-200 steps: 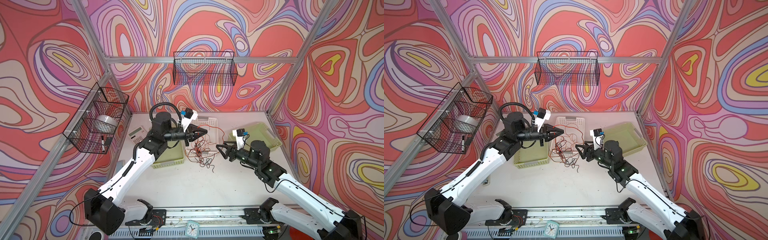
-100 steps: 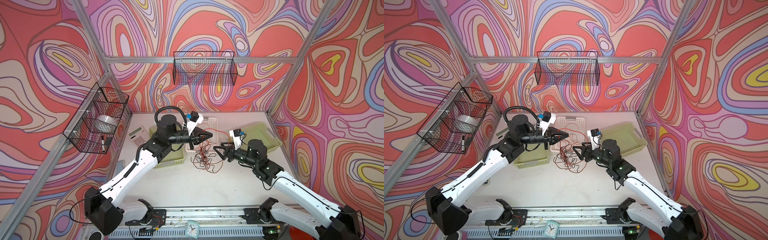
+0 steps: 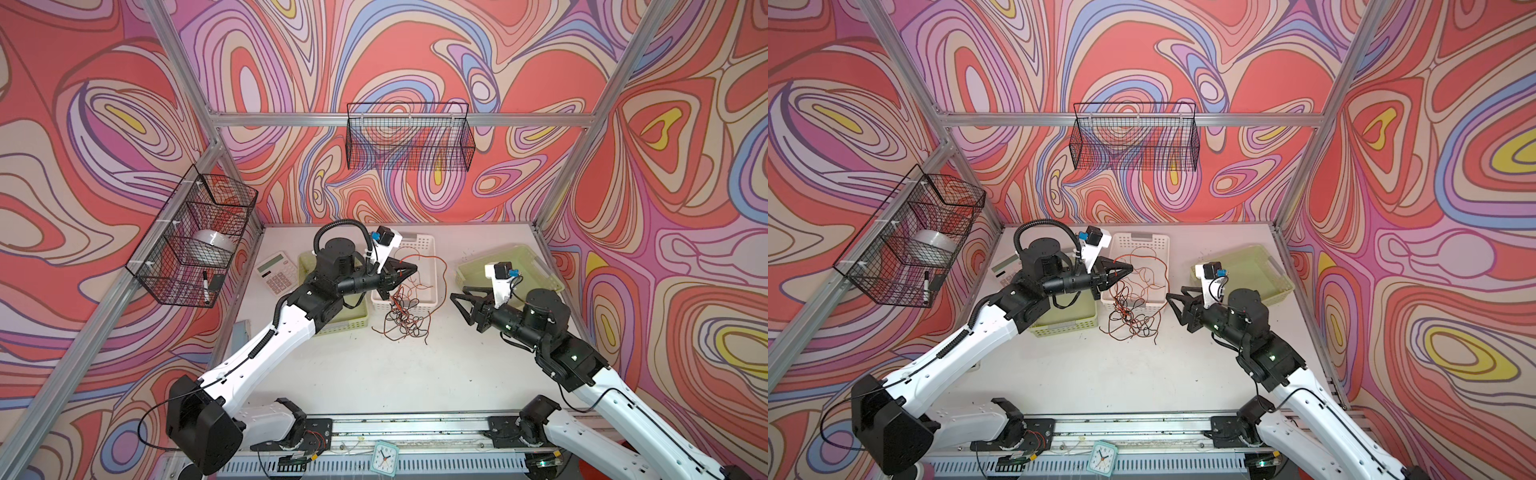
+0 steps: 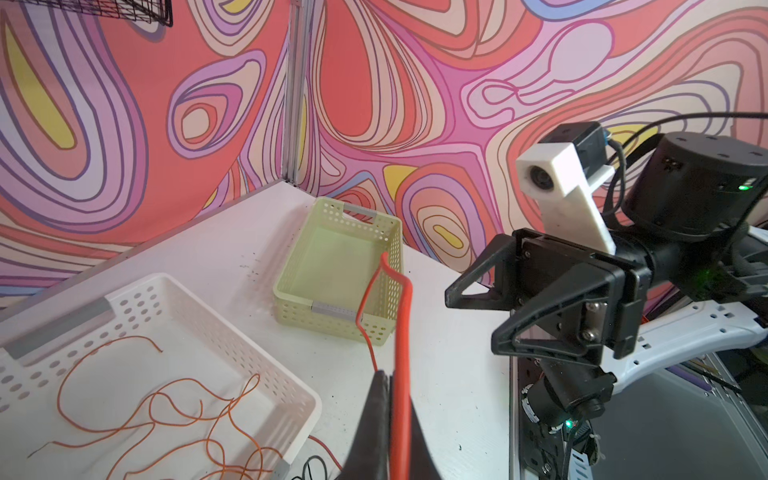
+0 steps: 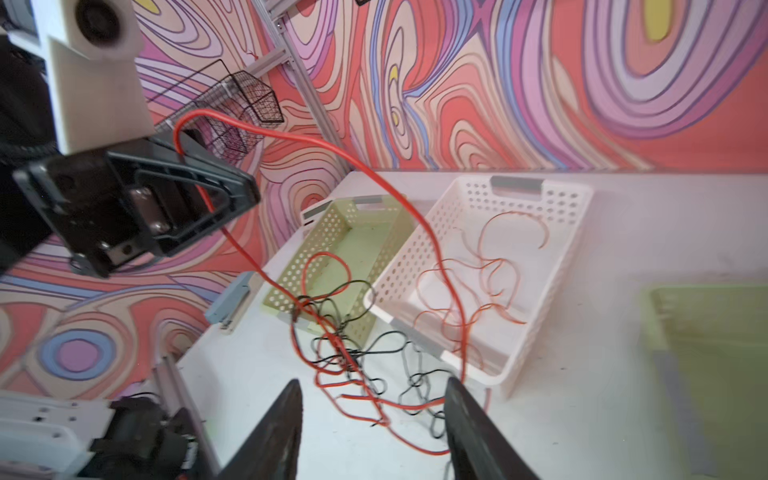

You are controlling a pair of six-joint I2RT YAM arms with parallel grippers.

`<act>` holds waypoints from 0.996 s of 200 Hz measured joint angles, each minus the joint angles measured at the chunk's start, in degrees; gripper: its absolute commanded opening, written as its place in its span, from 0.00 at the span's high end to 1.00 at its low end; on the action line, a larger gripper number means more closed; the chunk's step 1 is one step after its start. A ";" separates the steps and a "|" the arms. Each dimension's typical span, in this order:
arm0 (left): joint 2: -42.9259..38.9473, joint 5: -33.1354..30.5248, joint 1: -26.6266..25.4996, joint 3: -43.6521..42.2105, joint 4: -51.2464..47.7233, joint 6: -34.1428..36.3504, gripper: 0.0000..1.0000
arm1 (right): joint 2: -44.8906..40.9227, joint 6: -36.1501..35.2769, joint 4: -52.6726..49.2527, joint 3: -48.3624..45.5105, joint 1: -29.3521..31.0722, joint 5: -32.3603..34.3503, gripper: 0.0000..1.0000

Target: Untangle the cables

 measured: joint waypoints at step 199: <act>0.15 -4.55 -8.37 -2.78 4.39 -1.95 1.00 | 18.95 30.64 18.60 -2.32 5.40 -4.37 0.27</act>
